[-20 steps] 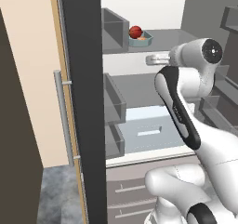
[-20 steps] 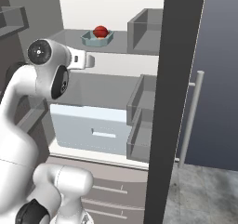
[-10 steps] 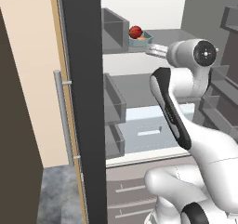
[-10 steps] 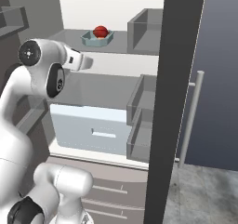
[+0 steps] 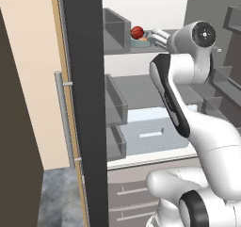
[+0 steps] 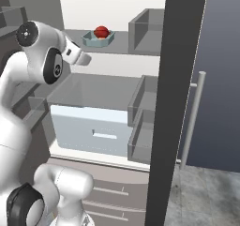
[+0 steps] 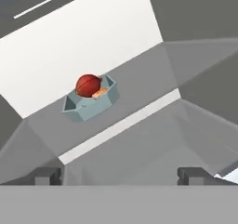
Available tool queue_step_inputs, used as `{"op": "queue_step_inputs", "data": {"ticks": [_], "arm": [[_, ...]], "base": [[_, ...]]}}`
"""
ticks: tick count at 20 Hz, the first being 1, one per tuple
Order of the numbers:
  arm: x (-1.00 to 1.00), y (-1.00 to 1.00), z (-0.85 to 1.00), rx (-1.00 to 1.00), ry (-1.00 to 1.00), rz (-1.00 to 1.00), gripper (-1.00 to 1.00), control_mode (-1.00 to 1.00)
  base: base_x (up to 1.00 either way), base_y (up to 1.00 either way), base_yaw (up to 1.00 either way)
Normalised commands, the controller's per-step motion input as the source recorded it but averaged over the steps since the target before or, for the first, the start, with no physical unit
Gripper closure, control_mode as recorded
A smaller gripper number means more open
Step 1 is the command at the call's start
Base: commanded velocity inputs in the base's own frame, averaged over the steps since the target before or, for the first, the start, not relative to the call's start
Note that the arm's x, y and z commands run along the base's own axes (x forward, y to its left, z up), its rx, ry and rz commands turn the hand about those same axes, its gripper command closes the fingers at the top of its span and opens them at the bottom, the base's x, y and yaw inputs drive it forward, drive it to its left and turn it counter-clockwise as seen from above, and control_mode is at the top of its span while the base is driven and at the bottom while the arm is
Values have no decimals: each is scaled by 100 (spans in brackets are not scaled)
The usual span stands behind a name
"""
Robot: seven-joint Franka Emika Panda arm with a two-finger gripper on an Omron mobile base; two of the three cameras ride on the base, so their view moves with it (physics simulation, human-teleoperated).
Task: Place the tupperware containing the shrimp and onion meal in the microwave. Close the microwave door and press the start button to reheat the meal.
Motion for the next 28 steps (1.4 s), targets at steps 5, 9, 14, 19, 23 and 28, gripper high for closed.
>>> {"op": "queue_step_inputs", "data": {"ticks": [5,9,14,19,23,28], "arm": [[2,-25,1,16,3,0,-100,-100],[27,-5,0,6,0,0,-100,-100],[41,0,0,0,1,0,-100,-100],[52,4,0,0,9,0,-100,-100],[58,5,-3,0,14,0,-100,-100],[54,15,-5,0,16,0,-100,-100]], "base": [[0,0,0],[0,0,0],[0,0,0],[0,0,0],[0,0,0],[0,0,0]]}}
